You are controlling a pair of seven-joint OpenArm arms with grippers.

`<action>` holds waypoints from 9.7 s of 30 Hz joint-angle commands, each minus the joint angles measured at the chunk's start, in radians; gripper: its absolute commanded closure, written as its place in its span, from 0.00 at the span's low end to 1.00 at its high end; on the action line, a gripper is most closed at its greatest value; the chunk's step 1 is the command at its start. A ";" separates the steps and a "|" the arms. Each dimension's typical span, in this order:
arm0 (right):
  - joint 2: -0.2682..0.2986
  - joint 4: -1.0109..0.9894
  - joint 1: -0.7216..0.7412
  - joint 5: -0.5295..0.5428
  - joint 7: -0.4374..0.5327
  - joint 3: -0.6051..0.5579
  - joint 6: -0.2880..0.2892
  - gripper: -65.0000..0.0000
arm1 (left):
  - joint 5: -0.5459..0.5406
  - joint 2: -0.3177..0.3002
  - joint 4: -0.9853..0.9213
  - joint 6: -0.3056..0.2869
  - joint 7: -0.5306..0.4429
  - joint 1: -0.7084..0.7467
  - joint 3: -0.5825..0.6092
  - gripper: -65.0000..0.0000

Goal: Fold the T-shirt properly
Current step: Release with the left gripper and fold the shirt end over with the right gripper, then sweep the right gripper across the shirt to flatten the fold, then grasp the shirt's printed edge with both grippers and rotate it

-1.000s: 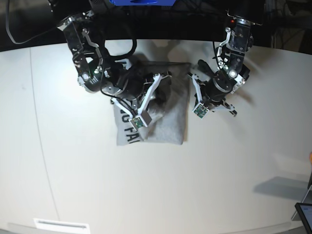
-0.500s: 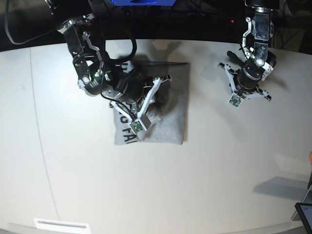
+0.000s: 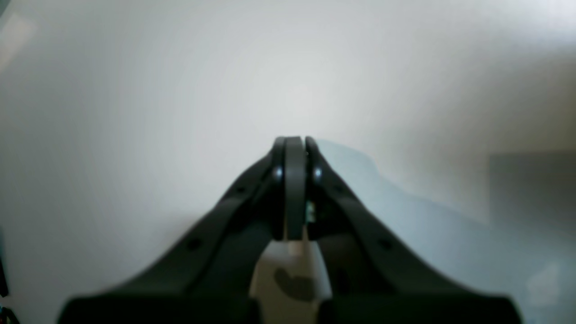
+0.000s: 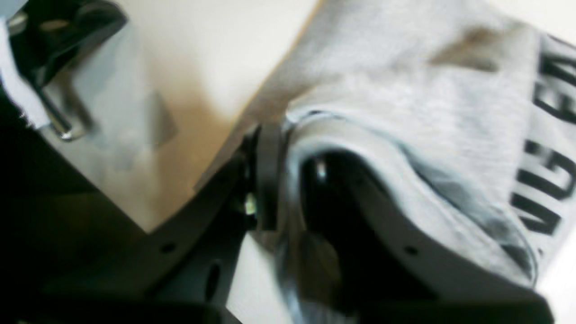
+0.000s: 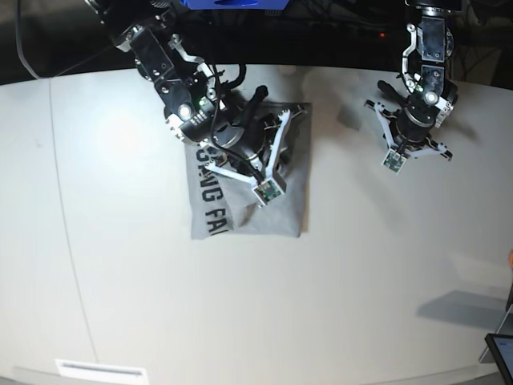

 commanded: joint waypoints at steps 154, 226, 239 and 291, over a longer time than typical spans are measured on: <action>0.047 -0.337 0.269 0.666 0.221 0.102 -0.037 1.00 | 0.003 -0.029 -0.097 -0.081 -0.030 0.071 -0.175 0.99; 0.202 0.054 0.246 0.200 0.157 -0.073 -0.332 0.76 | -0.008 -0.023 -0.088 -0.082 -0.047 0.036 -0.175 0.99; 0.254 0.106 0.072 0.200 0.193 -0.080 -0.435 0.76 | -0.034 0.034 0.087 -0.254 -0.019 -0.006 -0.151 0.99; 0.356 -0.047 -0.051 0.207 0.189 0.302 -0.430 1.00 | 0.173 0.091 0.157 -0.254 -0.188 0.183 0.224 1.00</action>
